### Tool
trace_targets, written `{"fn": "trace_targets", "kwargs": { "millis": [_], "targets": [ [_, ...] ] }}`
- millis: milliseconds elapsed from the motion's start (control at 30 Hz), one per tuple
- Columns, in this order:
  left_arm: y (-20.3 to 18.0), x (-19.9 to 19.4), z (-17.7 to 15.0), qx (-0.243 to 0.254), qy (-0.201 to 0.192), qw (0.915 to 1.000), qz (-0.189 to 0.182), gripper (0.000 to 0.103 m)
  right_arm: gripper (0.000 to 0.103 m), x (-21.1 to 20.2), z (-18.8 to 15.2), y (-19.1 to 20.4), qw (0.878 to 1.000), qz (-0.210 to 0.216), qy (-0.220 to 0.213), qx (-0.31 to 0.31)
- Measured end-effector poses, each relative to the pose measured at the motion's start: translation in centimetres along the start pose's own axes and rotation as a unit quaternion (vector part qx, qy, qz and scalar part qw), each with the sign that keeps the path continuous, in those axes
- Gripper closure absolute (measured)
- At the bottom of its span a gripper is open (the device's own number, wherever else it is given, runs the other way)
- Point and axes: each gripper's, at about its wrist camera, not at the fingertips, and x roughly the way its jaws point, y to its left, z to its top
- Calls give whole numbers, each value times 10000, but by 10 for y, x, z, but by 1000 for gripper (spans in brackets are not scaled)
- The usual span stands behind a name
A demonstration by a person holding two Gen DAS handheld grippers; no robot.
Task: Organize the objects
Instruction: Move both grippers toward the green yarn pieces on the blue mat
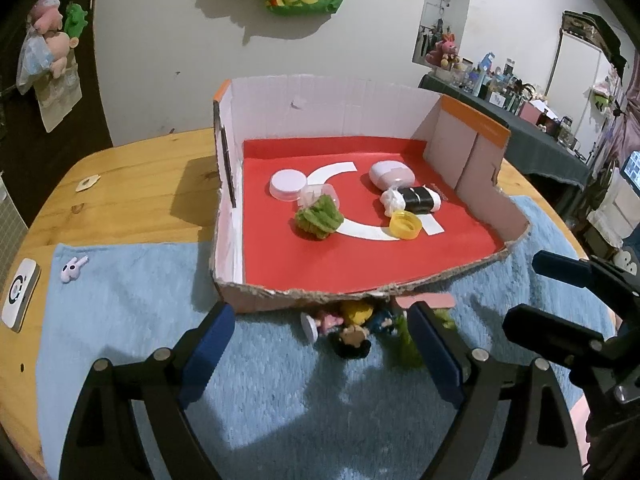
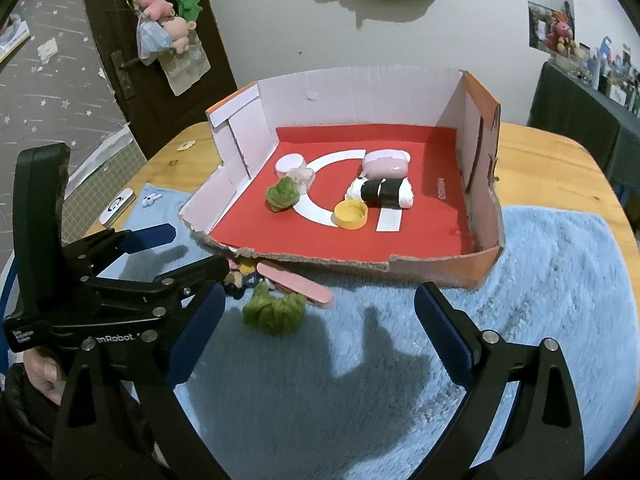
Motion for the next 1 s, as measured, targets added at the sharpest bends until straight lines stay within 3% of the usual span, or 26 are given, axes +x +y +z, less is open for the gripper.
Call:
{"fn": "trace_targets", "kwargs": {
  "millis": [400, 600, 1000],
  "targets": [
    [0, 6, -13, 60, 141, 9999, -5, 13, 6, 11, -16, -1, 9999, -24, 166, 34],
    [-3, 13, -16, 129, 269, 9995, -91, 29, 6, 17, -20, -4, 9996, -13, 262, 101],
    [0, 24, -13, 189, 313, 9993, 30, 32, 6, 35, -28, -1, 9987, 78, 505, 35]
  ]
}}
